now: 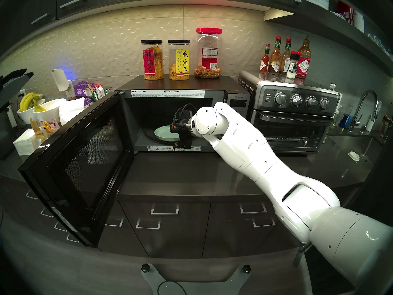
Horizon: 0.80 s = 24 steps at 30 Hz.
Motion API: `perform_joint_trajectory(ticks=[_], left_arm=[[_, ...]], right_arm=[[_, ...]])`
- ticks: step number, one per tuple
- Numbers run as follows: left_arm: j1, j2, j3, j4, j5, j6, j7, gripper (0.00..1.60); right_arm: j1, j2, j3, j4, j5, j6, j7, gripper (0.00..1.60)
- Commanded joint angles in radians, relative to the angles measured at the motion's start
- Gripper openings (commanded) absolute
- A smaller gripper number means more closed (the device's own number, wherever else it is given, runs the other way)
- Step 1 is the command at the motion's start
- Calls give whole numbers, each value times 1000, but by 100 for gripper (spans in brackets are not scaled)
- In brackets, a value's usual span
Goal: Open the microwave, put the plate inside, and close the door
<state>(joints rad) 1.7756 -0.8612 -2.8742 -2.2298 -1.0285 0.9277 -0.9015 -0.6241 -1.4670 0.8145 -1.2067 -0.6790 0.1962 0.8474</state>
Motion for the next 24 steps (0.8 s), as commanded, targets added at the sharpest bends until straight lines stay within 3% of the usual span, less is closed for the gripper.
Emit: perform_joint_trajectory(ticks=[1, 17, 24], left_arm=[[-1, 3, -6, 1, 3, -2, -111, 160], [-1, 3, -6, 0, -1, -2, -104, 160], [-1, 3, -6, 0, -1, -2, -105, 160]], right_arm=[[9, -29, -5, -11, -6, 4, -20, 136], [56, -136, -46, 128, -46, 20, -83, 141], [74, -162, -51, 170, -57, 17, -102, 134]])
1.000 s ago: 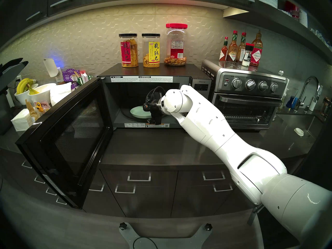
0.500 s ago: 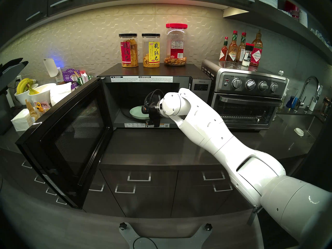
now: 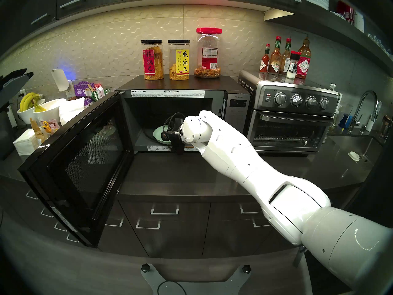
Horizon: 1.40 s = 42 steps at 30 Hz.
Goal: Open the microwave, put the plate inside, and close the door
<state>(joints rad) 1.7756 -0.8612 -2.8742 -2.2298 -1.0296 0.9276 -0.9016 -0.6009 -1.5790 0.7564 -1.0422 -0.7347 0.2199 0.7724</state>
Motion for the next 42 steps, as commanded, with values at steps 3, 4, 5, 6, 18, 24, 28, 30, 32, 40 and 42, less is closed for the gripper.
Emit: perform_joint_trajectory(ticks=[3, 4, 5, 6, 18, 24, 28, 30, 32, 40, 42], left_arm=[[-1, 3, -6, 1, 2, -2, -109, 160], [0, 3, -6, -1, -3, -2, -97, 160], [-1, 3, -6, 1, 4, -2, -112, 160], [-1, 3, -6, 1, 3, -2, -110, 160], [-1, 3, -6, 1, 2, -2, -109, 160], [-1, 3, -6, 1, 1, -2, -107, 160], [-1, 3, -6, 1, 1, -2, -107, 160], [1, 3, -6, -1, -3, -3, -99, 160], [0, 3, -6, 0, -2, -2, -101, 160], [-1, 3, -6, 1, 3, -2, -111, 160], [-1, 3, -6, 1, 1, -3, -107, 160]], right_arm=[[56, -54, 10, 10, -4, -10, -29, 121], [56, -51, 12, 8, -4, -12, -27, 122], [57, -49, 14, 5, -4, -14, -26, 124], [57, -46, 16, 2, -4, -15, -24, 126], [29, 3, 41, -68, -1, -32, 4, 130], [18, 8, 41, -84, 3, -32, 10, 130], [13, 6, 40, -86, 4, -31, 13, 123], [10, 6, 38, -85, 3, -32, 13, 120], [8, 6, 38, -85, 3, -32, 13, 120], [-3, 10, 38, -87, 8, -38, 18, 137], [-7, 12, 38, -89, 9, -40, 21, 141]])
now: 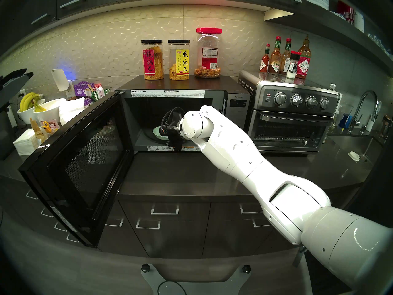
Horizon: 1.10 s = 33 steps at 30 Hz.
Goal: Open the microwave, put the plate inside, and close the door
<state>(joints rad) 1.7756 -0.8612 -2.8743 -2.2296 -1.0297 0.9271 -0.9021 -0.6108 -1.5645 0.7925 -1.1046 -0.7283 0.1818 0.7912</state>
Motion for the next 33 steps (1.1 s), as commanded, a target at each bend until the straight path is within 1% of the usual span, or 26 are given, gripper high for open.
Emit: perform_joint_trajectory(ticks=[1, 2, 4, 5, 6, 10, 14, 16, 17, 20, 21, 22, 23, 24, 25, 26, 29, 30, 31, 32, 33], left_arm=[[-1, 3, -6, 2, 5, -2, -112, 160], [1, 4, -6, -1, -4, -2, -97, 160], [-2, 3, -6, 2, 8, -2, -118, 160], [1, 4, -6, -2, -6, -2, -93, 160], [-1, 3, -6, 1, 3, -2, -109, 160], [-1, 3, -6, 1, 1, -2, -106, 160], [-1, 3, -6, 1, 4, -2, -111, 160], [1, 3, -6, -1, -3, -2, -98, 160], [-1, 3, -6, 1, 3, -2, -109, 160], [-1, 3, -6, 1, 3, -2, -108, 160], [0, 3, -6, 0, -2, -2, -101, 160], [-3, 3, -6, 3, 10, -2, -121, 160], [2, 4, -6, -2, -7, -2, -91, 160], [-2, 3, -6, 2, 8, -2, -118, 160], [2, 4, -6, -2, -7, -2, -90, 160], [0, 3, -6, 0, 1, -2, -106, 160], [-1, 3, -6, 1, 5, -2, -112, 160], [1, 3, -6, -1, -3, -2, -97, 160], [-1, 3, -6, 1, 3, -2, -109, 160], [0, 3, -6, -1, -2, -2, -100, 160], [-1, 3, -6, 1, 3, -2, -109, 160]], right_arm=[[1, -2, 1, -26, 3, -3, 1, 144], [1, -3, 1, -23, 3, -4, 2, 145], [1, -4, 1, -19, 5, -6, 6, 146], [0, -5, 3, -17, 10, -8, 11, 147], [-3, -1, 4, -30, 16, -13, 20, 147], [-10, 5, 0, -52, 15, -7, 34, 146], [-8, 4, 0, -47, 12, 4, 56, 147], [-5, 3, 2, -45, 14, 11, 75, 146], [-5, 3, 3, -46, 14, 12, 80, 146], [-1, 3, 7, -40, 17, 19, 99, 160], [0, 4, 8, -36, 17, 19, 101, 160], [2, 2, 11, -29, 22, 23, 111, 160], [3, 3, 12, -28, 23, 23, 115, 160], [3, 4, 13, -26, 22, 24, 118, 160], [3, 4, 14, -25, 23, 23, 120, 160], [2, 5, 15, -23, 23, 23, 123, 160], [0, 6, 18, -21, 26, 18, 129, 160], [-2, 8, 20, -27, 27, 19, 132, 160], [-3, 9, 21, -31, 28, 20, 136, 160], [-4, 10, 22, -34, 28, 19, 137, 160], [-4, 11, 23, -36, 29, 19, 139, 160]])
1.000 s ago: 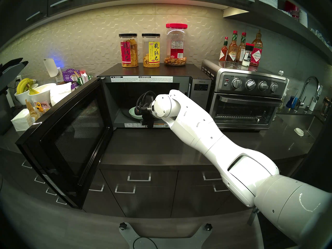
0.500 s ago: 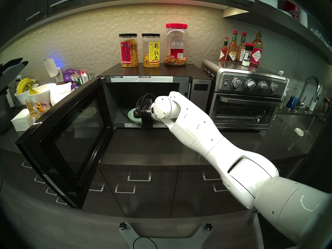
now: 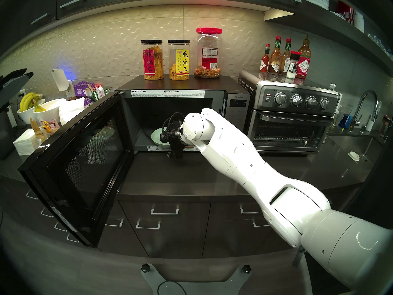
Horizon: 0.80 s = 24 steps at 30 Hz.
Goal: Open the microwave, put the plate inside, and close the door
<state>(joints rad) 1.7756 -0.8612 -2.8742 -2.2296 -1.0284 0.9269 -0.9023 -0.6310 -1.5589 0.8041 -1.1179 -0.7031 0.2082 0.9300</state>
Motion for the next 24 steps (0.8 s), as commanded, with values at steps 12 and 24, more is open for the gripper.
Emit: perform_joint_trajectory(ticks=[12, 24], left_arm=[[-1, 3, -6, 1, 2, -2, -109, 160], [-1, 3, -6, 0, 1, -2, -107, 160]], right_arm=[[-11, 82, 46, -161, 20, -10, 51, 160], [-79, 163, 81, -314, 45, -15, 97, 160]])
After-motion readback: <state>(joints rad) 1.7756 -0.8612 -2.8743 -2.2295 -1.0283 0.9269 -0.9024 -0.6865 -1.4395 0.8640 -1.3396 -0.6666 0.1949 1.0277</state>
